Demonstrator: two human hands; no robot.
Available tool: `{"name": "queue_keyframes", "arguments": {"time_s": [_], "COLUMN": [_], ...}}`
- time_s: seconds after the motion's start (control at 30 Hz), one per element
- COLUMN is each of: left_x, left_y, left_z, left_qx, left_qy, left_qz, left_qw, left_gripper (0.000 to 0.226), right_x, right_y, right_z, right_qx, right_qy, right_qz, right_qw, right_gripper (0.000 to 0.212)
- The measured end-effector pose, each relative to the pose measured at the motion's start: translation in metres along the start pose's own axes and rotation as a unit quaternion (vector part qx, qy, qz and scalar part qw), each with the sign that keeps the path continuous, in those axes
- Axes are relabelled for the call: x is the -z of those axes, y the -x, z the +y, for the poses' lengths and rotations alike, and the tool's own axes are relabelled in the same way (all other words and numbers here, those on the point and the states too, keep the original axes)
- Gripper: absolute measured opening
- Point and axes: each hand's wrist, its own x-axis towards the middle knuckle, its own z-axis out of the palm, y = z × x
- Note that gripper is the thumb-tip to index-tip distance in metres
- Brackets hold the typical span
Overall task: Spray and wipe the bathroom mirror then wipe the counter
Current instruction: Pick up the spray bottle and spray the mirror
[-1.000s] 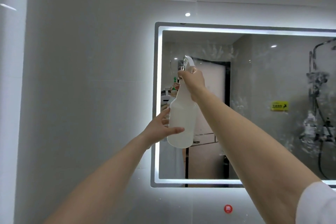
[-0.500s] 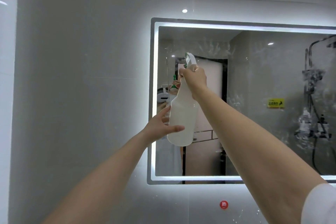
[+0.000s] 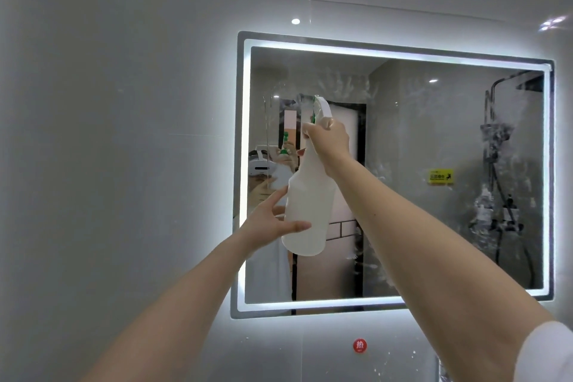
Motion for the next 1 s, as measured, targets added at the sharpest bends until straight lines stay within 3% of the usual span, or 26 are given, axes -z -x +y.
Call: {"name": "queue_keyframes", "arguments": {"time_s": [0.67, 1.0], "left_x": [-0.026, -0.033], "left_y": [-0.009, -0.020], "left_z": [-0.002, 0.000], "left_qx": [-0.039, -0.034], "left_qy": [0.032, 0.012], "left_qz": [-0.048, -0.051], "left_qw": [0.998, 0.998], "left_gripper": [0.093, 0.092], "right_x": [0.022, 0.038], "right_y": [-0.001, -0.011], "right_z": [0.010, 0.020], "right_qx": [0.002, -0.003], "right_qy": [0.031, -0.007], "right_qz": [0.031, 0.036], "right_qw": [0.999, 0.999], "right_gripper": [0.008, 0.014]}}
